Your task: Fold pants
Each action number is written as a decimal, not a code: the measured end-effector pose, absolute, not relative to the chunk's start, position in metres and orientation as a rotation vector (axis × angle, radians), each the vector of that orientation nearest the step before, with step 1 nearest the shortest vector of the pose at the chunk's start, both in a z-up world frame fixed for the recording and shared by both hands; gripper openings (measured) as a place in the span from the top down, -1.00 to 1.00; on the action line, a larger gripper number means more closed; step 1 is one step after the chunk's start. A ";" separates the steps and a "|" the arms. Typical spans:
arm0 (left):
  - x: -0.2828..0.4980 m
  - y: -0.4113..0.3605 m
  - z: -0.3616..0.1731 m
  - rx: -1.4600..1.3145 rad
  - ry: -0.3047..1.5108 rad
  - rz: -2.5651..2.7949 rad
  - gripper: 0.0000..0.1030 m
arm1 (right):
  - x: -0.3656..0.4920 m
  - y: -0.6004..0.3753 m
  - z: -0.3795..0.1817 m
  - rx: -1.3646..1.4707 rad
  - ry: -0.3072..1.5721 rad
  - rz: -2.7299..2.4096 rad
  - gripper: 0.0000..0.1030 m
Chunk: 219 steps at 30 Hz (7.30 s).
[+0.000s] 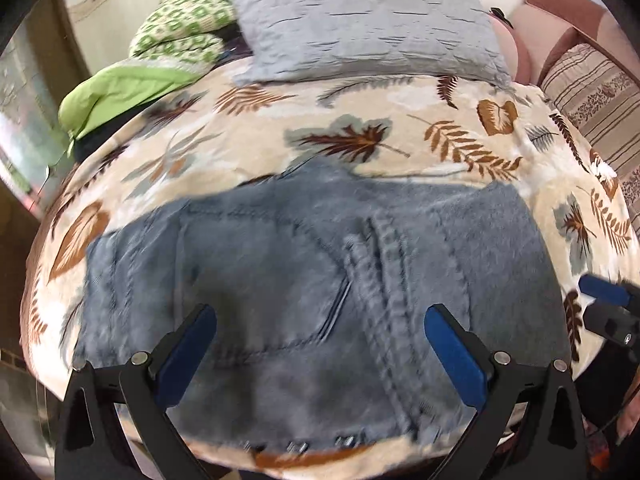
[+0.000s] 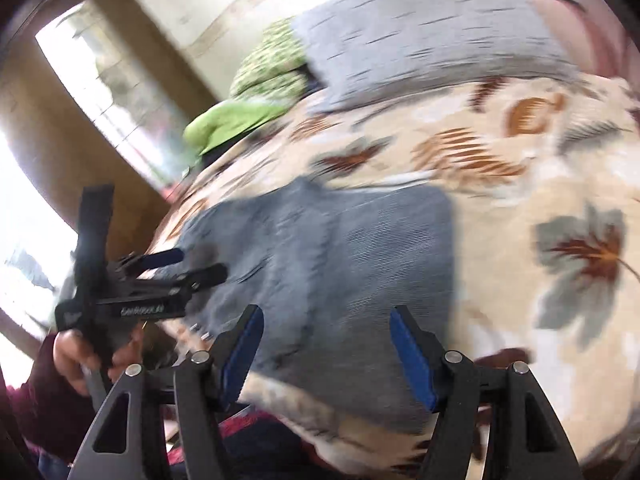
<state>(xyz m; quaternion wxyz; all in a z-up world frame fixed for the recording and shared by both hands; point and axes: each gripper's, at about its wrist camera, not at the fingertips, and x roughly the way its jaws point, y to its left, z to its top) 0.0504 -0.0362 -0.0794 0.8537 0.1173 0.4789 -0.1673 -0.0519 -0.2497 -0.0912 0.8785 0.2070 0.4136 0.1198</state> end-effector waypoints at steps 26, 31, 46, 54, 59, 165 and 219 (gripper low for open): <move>0.033 -0.123 0.011 0.423 0.623 -0.303 -0.44 | -0.035 -0.236 -0.146 0.418 0.958 0.323 0.14; 0.024 -0.097 0.025 0.387 0.612 -0.270 -0.44 | -0.039 -0.237 -0.146 0.410 0.953 0.319 0.14; 0.049 0.033 -0.016 0.200 0.726 -0.137 -0.44 | -0.034 -0.199 -0.101 0.278 0.911 0.329 0.14; 0.056 0.107 -0.036 0.101 0.766 -0.044 -0.44 | 0.014 -0.130 -0.074 0.201 0.892 0.412 0.14; 0.056 0.137 -0.045 0.071 0.781 -0.001 -0.44 | 0.030 -0.097 -0.083 0.177 0.927 0.426 0.14; -0.041 -0.133 0.019 0.318 0.741 -0.734 -0.42 | -0.042 -0.370 -0.082 0.686 0.608 0.156 0.17; 0.040 -0.023 -0.078 0.115 0.976 -0.507 -0.76 | -0.087 -0.329 -0.105 0.677 0.767 0.111 -0.27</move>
